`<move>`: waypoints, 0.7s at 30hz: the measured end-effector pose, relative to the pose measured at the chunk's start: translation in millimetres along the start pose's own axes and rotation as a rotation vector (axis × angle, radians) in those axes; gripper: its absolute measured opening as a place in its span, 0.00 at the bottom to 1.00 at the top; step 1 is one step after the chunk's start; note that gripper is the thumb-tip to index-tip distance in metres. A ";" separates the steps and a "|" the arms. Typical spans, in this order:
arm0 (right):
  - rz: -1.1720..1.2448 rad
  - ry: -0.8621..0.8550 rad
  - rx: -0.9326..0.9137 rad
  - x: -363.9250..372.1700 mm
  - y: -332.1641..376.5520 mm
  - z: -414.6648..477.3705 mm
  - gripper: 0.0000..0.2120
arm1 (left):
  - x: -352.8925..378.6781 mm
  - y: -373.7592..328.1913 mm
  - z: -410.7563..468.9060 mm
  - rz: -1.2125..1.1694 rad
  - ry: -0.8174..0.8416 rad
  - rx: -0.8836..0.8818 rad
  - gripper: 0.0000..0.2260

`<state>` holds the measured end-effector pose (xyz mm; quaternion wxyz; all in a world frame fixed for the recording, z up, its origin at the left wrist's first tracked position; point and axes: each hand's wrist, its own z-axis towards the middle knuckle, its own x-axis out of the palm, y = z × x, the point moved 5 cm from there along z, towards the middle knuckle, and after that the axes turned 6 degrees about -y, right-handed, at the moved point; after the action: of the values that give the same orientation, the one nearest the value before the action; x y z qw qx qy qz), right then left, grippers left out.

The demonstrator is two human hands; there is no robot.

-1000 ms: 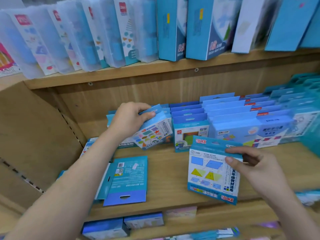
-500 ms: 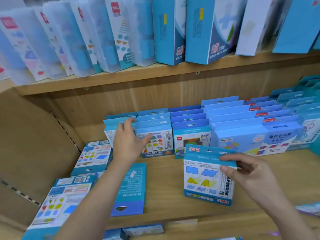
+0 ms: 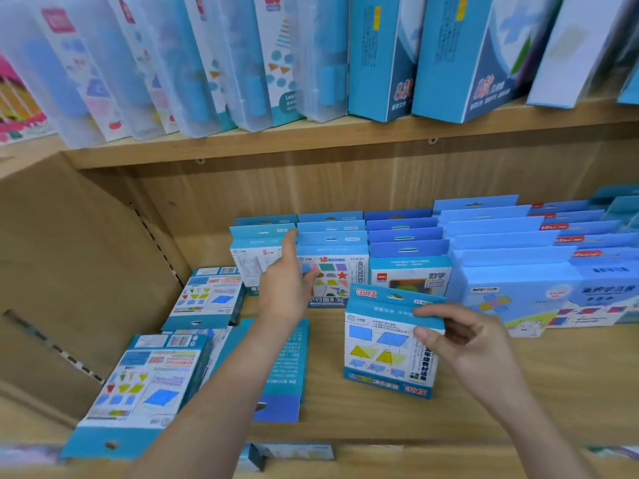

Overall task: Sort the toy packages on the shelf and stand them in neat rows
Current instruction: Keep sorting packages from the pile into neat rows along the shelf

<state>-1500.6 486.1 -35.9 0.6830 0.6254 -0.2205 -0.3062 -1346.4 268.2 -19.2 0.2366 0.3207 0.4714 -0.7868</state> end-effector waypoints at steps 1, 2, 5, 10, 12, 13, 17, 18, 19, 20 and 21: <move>0.005 0.006 0.003 3.8 -1.1 0.5 0.09 | -0.3 -0.1 0.1 -0.008 0.007 -0.003 0.33; 0.013 0.010 0.009 7.5 -1.7 1.1 0.09 | 0.0 1.2 0.5 -0.016 0.016 -0.010 0.33; 0.055 -0.001 0.039 16.0 -2.5 4.1 0.08 | -2.3 3.2 2.4 -0.019 0.032 -0.011 0.35; 0.046 -0.024 0.041 27.1 -4.5 10.7 0.08 | -30.6 14.9 -0.7 0.050 0.011 0.053 0.29; 0.052 -0.026 0.026 30.9 -3.8 13.6 0.09 | -50.0 32.4 2.2 0.103 -0.020 0.057 0.18; 0.050 -0.025 0.022 32.8 -2.7 14.9 0.09 | -59.7 42.2 4.6 0.142 -0.030 0.053 0.12; 0.074 -0.021 0.012 39.5 2.8 18.4 0.08 | -83.9 84.6 12.2 0.318 0.057 -0.049 0.05; 0.075 -0.016 0.008 40.6 3.9 18.7 0.08 | -85.8 93.8 13.0 0.342 0.089 -0.084 0.06; 0.077 -0.012 0.002 41.7 5.0 18.8 0.09 | -86.1 102.1 14.0 0.367 0.108 -0.110 0.06; 0.079 -0.010 -0.001 42.5 5.8 18.9 0.09 | -85.4 108.0 14.7 0.403 0.118 -0.124 0.07; 0.081 -0.011 -0.003 42.8 5.7 19.0 0.09 | -83.0 112.3 15.4 0.449 0.134 -0.131 0.09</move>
<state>-1482.2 442.9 -31.5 0.6947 0.6132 -0.2488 -0.2820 -1218.4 210.4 -19.7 0.3940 0.4528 0.4530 -0.6592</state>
